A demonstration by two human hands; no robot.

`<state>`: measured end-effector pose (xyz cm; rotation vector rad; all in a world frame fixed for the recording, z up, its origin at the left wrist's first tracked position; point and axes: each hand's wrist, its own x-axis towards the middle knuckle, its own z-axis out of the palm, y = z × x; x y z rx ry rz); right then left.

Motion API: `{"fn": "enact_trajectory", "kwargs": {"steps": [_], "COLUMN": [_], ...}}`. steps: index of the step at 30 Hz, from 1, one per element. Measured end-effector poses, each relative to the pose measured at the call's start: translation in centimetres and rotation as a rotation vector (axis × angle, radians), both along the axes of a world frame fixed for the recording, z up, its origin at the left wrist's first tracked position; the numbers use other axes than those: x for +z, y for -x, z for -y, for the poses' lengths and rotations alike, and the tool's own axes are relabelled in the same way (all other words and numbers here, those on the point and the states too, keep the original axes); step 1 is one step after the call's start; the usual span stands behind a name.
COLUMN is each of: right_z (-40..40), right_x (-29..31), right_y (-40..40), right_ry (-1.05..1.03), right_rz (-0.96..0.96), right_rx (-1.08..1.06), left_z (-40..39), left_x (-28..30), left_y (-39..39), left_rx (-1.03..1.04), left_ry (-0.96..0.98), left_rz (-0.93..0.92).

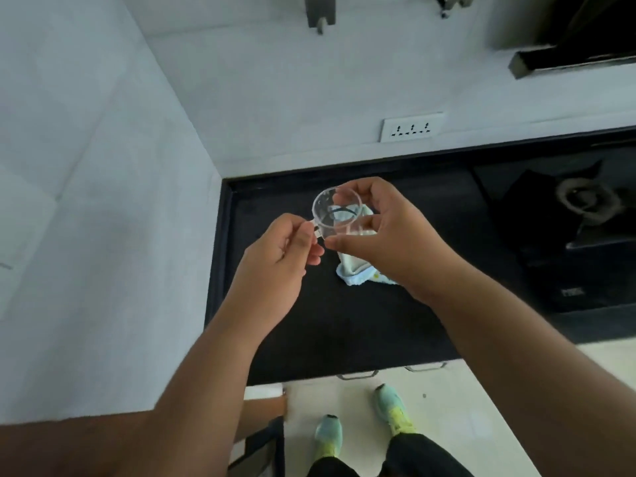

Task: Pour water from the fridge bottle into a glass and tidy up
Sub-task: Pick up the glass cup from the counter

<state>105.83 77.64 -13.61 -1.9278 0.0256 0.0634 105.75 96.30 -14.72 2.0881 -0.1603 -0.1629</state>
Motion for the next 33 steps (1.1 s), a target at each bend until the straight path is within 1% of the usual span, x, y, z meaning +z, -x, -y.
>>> {"fn": "enact_trajectory", "kwargs": {"steps": [3,6,13,18,22,26,33], "right_z": [1.7,3.7,8.8,12.6,15.9,18.7,24.2], "right_x": [0.6,0.9,1.6,2.4,2.8,2.3,2.6], "right_y": [2.3,5.1,14.0,21.7,27.2,32.9,43.6], "right_ry": [0.011,-0.002,-0.035,-0.101,-0.159,-0.229,-0.199], "right_rz": [0.005,0.005,-0.003,0.011,0.029,0.093,0.096], "right_rx": [-0.156,-0.306,-0.687,-0.918,-1.053,-1.179,-1.336], "left_z": [1.8,4.5,13.1,20.2,25.5,31.0,39.4], "left_x": [0.5,0.6,1.7,2.9,3.5,3.6,3.9], "left_y": [-0.6,-0.6,2.7,7.5,11.7,16.1,25.5], "left_rx": [-0.148,-0.299,-0.678,-0.906,-1.027,-1.154,-1.36], "left_ry": [0.005,0.005,0.029,0.018,0.013,-0.001,-0.025], "left_rz": [0.022,0.005,-0.029,0.0,-0.012,-0.009,0.029]}}
